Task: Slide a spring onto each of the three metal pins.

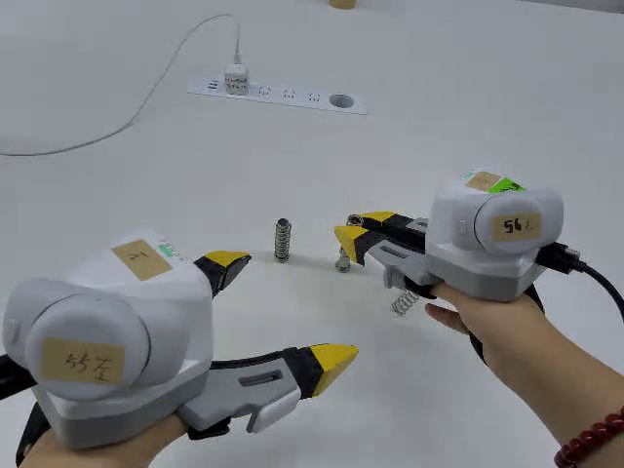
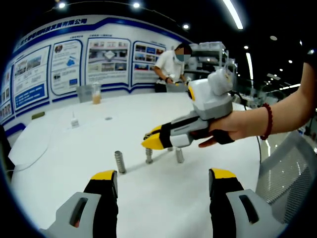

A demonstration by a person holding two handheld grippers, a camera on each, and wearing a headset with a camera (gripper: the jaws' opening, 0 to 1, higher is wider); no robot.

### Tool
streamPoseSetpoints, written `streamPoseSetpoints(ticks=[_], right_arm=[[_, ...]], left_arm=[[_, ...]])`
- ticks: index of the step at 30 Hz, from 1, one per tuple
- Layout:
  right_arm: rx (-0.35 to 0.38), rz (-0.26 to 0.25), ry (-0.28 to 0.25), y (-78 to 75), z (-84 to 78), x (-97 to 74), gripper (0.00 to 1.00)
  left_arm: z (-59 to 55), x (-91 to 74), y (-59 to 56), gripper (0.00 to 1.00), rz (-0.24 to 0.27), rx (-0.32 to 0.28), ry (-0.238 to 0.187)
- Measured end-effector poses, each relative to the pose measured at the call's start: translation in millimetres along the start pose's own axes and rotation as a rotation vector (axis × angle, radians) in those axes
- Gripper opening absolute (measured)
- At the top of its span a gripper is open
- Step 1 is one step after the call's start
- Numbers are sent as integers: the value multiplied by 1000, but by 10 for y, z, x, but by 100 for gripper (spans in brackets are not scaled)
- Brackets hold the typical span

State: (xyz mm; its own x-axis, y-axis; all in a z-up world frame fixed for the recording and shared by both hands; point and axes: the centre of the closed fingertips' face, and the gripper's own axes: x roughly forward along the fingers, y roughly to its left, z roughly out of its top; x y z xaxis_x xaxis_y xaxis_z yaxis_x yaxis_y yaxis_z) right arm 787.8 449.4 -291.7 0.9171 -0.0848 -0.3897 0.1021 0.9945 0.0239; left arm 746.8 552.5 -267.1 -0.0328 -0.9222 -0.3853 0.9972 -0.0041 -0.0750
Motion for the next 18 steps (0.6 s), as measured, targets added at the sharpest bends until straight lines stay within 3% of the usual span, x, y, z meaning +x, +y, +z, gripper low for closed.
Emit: streamPoseSetpoints(ticks=[18], right_arm=[[18,-6,40,10,-183,43,12]], left_arm=[[-17,-2,8,76,0,4,7]])
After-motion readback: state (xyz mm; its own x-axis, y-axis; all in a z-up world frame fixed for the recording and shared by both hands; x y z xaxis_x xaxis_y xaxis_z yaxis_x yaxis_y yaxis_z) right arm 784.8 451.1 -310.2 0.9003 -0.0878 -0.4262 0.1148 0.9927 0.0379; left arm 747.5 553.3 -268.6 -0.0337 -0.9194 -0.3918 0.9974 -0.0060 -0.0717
